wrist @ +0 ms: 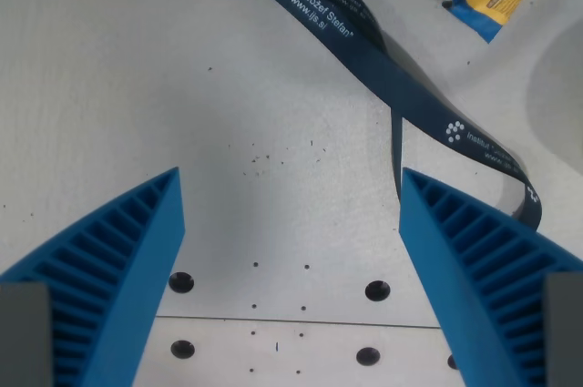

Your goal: Move in base positive y

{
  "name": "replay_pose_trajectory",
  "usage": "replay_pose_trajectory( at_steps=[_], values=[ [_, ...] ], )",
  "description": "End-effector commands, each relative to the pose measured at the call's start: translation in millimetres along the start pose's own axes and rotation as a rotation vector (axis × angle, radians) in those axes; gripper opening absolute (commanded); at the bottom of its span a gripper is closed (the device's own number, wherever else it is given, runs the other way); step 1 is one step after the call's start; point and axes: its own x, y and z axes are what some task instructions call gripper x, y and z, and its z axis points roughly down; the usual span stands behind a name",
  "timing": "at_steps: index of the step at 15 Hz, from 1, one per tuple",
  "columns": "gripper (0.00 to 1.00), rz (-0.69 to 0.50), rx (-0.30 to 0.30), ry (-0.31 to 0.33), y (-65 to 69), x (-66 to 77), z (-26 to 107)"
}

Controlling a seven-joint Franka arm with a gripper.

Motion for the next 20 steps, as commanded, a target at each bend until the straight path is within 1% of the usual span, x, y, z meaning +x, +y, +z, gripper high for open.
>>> replay_pose_trajectory(
  at_steps=[1, 20],
  values=[
    [1.00, 0.000, 0.000, 0.003, -5.0, 1.0, -1.2],
    [1.00, 0.000, 0.000, 0.003, -100.0, 18.2, -1.3]
  ],
)
